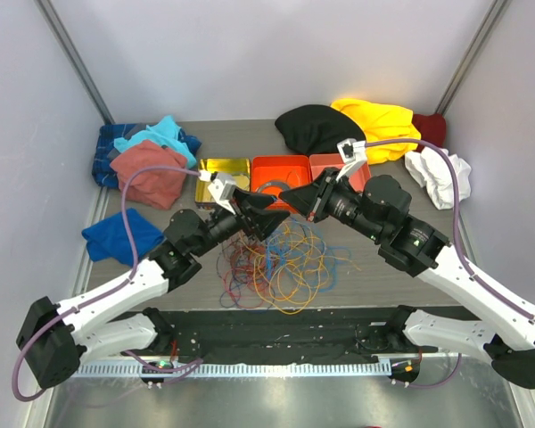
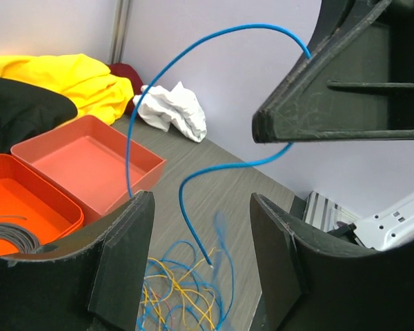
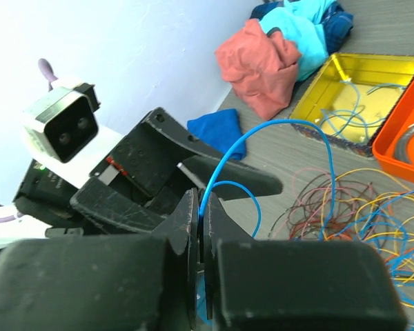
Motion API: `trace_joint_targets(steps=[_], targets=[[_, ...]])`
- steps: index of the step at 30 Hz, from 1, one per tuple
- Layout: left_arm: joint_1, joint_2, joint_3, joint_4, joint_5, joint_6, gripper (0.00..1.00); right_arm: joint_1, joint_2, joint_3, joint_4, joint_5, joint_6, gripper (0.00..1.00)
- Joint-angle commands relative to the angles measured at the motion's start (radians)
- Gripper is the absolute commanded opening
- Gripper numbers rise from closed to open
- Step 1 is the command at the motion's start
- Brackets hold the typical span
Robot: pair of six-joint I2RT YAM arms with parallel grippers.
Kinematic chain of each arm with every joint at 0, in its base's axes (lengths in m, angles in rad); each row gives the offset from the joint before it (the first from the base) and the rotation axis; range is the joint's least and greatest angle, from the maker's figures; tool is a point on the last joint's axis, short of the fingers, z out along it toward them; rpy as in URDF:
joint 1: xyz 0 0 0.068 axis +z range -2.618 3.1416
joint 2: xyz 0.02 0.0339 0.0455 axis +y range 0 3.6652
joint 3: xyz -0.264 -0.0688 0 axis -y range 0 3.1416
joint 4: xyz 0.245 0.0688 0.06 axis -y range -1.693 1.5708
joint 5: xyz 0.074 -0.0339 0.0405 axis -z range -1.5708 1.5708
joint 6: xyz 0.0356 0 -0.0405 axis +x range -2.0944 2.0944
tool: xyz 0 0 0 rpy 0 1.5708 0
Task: Untangle the cables
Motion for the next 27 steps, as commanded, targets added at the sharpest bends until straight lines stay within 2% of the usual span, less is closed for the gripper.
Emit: trace_joint_targets(steps=[1,3,4,6,7,9,17,18,19,20,21,25,26,27], targets=[[-0.003,0.032,0.01,0.109,-0.026,0.022,0.58,0.006,-0.024,0.036,0.06,-0.047,0.047,0.01],[-0.003,0.051,0.022,0.114,-0.028,0.021,0.47,0.005,-0.025,0.033,0.063,-0.056,0.059,0.01],[-0.003,0.058,0.027,0.114,-0.029,0.018,0.34,0.006,-0.025,0.031,0.069,-0.059,0.064,0.01],[-0.003,0.068,0.035,0.114,-0.032,0.013,0.22,0.006,-0.028,0.028,0.079,-0.068,0.07,0.01],[-0.003,0.071,0.033,0.112,-0.032,0.01,0.11,0.005,-0.03,0.023,0.08,-0.068,0.072,0.01],[-0.003,0.068,0.033,0.108,-0.042,0.01,0.0,0.006,-0.036,0.02,0.08,-0.064,0.072,0.01],[-0.003,0.021,0.036,-0.029,-0.016,0.007,0.0,0.006,-0.082,-0.017,0.037,-0.022,0.039,0.01],[-0.003,0.021,0.038,-0.052,-0.022,0.003,0.28,0.006,-0.09,-0.027,0.033,-0.015,0.038,0.01],[-0.003,0.024,0.033,-0.066,-0.026,-0.001,0.45,0.005,-0.108,-0.047,0.028,0.002,0.038,0.01],[-0.003,0.025,0.029,-0.07,-0.028,-0.02,0.55,0.006,-0.116,-0.056,0.026,0.007,0.036,0.01],[-0.003,0.032,0.019,-0.07,-0.042,-0.04,0.71,0.006,-0.123,-0.06,0.022,0.01,0.036,0.01],[-0.006,0.061,-0.033,-0.032,-0.066,-0.148,0.88,0.006,-0.134,-0.029,0.004,0.05,0.013,0.01],[-0.012,0.068,-0.053,-0.032,-0.074,-0.157,1.0,0.006,-0.134,-0.017,-0.007,0.064,-0.003,0.01],[-0.021,0.067,-0.062,-0.032,-0.086,-0.165,1.0,0.006,-0.133,-0.006,-0.015,0.073,-0.011,0.01]])
